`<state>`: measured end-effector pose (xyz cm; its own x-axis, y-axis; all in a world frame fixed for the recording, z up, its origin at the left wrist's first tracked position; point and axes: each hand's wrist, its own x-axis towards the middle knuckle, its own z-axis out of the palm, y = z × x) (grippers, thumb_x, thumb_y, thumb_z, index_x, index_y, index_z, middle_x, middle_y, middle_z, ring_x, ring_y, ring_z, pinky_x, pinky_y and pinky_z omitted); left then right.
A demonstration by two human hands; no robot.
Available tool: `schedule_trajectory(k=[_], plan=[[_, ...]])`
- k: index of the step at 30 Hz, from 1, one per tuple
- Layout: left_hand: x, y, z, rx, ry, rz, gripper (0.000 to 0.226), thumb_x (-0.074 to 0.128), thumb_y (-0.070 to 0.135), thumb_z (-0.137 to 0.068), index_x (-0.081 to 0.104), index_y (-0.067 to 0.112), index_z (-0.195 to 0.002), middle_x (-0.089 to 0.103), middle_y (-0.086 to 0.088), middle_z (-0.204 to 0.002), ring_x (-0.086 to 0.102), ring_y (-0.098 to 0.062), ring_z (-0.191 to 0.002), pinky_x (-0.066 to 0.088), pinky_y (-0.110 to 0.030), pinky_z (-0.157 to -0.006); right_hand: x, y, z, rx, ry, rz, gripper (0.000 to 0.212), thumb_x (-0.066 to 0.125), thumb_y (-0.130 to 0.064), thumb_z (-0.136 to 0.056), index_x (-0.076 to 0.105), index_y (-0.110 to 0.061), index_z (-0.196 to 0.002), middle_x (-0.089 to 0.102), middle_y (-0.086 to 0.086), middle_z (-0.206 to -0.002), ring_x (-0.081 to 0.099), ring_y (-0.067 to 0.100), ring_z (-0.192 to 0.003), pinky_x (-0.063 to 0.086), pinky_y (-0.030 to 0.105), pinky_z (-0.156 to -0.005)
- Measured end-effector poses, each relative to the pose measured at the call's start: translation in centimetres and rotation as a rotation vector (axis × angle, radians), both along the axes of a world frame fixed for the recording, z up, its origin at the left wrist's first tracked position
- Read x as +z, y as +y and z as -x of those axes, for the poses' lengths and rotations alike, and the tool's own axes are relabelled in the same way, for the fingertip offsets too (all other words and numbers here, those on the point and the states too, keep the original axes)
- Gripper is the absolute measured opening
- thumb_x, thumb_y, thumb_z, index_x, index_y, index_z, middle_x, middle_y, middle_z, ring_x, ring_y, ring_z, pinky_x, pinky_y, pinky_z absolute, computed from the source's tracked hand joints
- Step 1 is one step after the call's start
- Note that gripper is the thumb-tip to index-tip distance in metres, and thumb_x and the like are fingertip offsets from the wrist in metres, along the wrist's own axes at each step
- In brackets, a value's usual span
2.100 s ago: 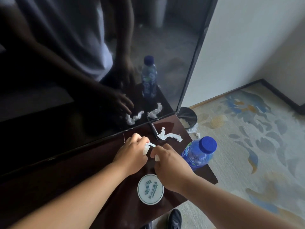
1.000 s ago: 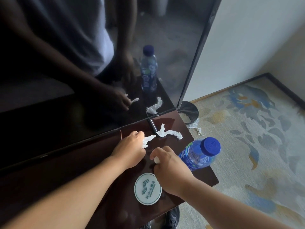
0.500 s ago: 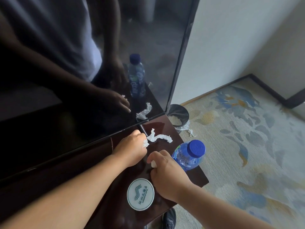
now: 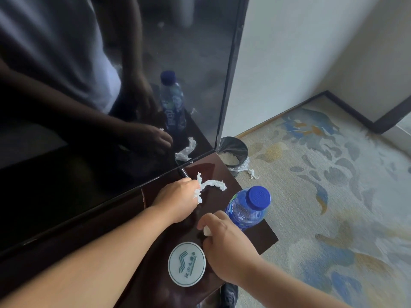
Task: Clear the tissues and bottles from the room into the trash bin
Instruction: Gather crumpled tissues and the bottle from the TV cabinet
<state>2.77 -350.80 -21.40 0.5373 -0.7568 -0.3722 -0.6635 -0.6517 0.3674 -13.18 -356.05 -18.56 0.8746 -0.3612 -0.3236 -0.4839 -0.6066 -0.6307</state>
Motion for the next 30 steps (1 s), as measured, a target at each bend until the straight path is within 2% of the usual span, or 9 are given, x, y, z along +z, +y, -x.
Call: schedule_trajectory(k=[3, 9, 15, 19, 22, 24, 27, 28, 30], plan=[[-0.7, -0.6, 0.4, -0.053, 0.006, 0.011, 0.034, 0.044, 0.016, -0.09, 0.057, 0.024, -0.121, 0.047, 0.004, -0.13, 0.058, -0.029, -0.103, 0.048, -0.04, -0.084, -0.1, 0.0, 0.2, -0.023, -0.011, -0.003, 0.031, 0.043, -0.01, -0.087, 0.054, -0.026, -0.112, 0.044, -0.009, -0.104, 0.052, 0.011, -0.087, 0.045, 0.024, -0.076], [-2.1, -1.1, 0.6, -0.175, -0.008, -0.011, 0.044, 0.048, 0.016, -0.091, 0.05, 0.027, -0.133, 0.024, 0.004, -0.155, 0.051, -0.028, -0.125, 0.044, -0.04, -0.097, -0.2, -0.2, 0.7, -0.043, -0.017, -0.003, 0.031, 0.043, -0.01, -0.088, 0.054, -0.025, -0.114, 0.046, -0.007, -0.106, 0.054, 0.013, -0.091, 0.046, 0.027, -0.08], [-2.8, -1.3, 0.2, -0.213, 0.002, -0.123, 0.051, 0.05, 0.018, -0.093, 0.041, 0.03, -0.141, 0.011, 0.004, -0.16, 0.046, -0.03, -0.129, 0.04, -0.041, -0.103, -0.4, 0.0, 1.0, -0.063, -0.009, -0.011, 0.031, 0.043, -0.009, -0.087, 0.054, -0.024, -0.111, 0.046, -0.007, -0.104, 0.054, 0.015, -0.092, 0.048, 0.031, -0.081], [-3.6, -1.1, 0.0, -0.241, 0.015, -0.161, 0.043, 0.05, 0.017, -0.091, 0.044, 0.02, -0.133, 0.016, 0.006, -0.156, 0.052, -0.03, -0.122, 0.044, -0.045, -0.098, -0.4, 0.1, 1.1, -0.069, -0.006, -0.002, 0.031, 0.043, -0.01, -0.088, 0.054, -0.025, -0.112, 0.046, -0.008, -0.105, 0.054, 0.014, -0.092, 0.047, 0.029, -0.081], [-4.1, -0.8, 0.2, -0.247, 0.02, -0.185, 0.042, 0.05, 0.017, -0.091, 0.042, 0.019, -0.133, 0.014, 0.009, -0.156, 0.051, -0.029, -0.123, 0.043, -0.045, -0.098, -0.2, 0.2, 1.1, -0.074, -0.005, -0.001, 0.03, 0.043, -0.01, -0.088, 0.054, -0.025, -0.112, 0.046, -0.007, -0.106, 0.054, 0.014, -0.093, 0.047, 0.029, -0.08], [-4.2, -0.6, 0.4, -0.247, 0.018, -0.179, 0.039, 0.048, 0.016, -0.092, 0.044, 0.017, -0.13, 0.02, 0.008, -0.154, 0.053, -0.028, -0.121, 0.044, -0.043, -0.096, -0.2, 0.2, 1.1, -0.069, -0.004, -0.003, 0.03, 0.043, -0.01, -0.089, 0.054, -0.024, -0.113, 0.046, -0.007, -0.106, 0.054, 0.015, -0.093, 0.047, 0.029, -0.081], [-4.0, -0.5, 0.4, -0.245, 0.016, -0.128, 0.026, 0.046, 0.015, -0.092, 0.051, 0.013, -0.117, 0.026, 0.003, -0.152, 0.052, -0.028, -0.122, 0.044, -0.041, -0.093, -0.1, 0.3, 1.0, -0.066, 0.015, -0.007, 0.031, 0.043, -0.011, -0.088, 0.054, -0.026, -0.113, 0.046, -0.007, -0.107, 0.054, 0.015, -0.094, 0.047, 0.029, -0.081], [-3.7, -0.4, 0.4, -0.239, 0.007, -0.108, 0.022, 0.045, 0.016, -0.092, 0.053, 0.013, -0.113, 0.031, 0.0, -0.149, 0.051, -0.028, -0.122, 0.044, -0.04, -0.091, -0.1, 0.3, 1.0, -0.067, 0.022, -0.009, 0.031, 0.043, -0.011, -0.088, 0.054, -0.026, -0.113, 0.046, -0.008, -0.107, 0.055, 0.015, -0.094, 0.048, 0.029, -0.081], [-3.0, -0.4, 0.4, -0.213, -0.04, -0.077, 0.017, 0.044, 0.017, -0.092, 0.056, 0.012, -0.103, 0.047, -0.005, -0.126, 0.054, -0.03, -0.112, 0.042, -0.036, -0.079, -0.1, 0.3, 0.9, -0.065, 0.027, -0.005, 0.03, 0.042, -0.011, -0.088, 0.053, -0.026, -0.111, 0.046, -0.007, -0.107, 0.055, 0.015, -0.094, 0.049, 0.03, -0.082]])
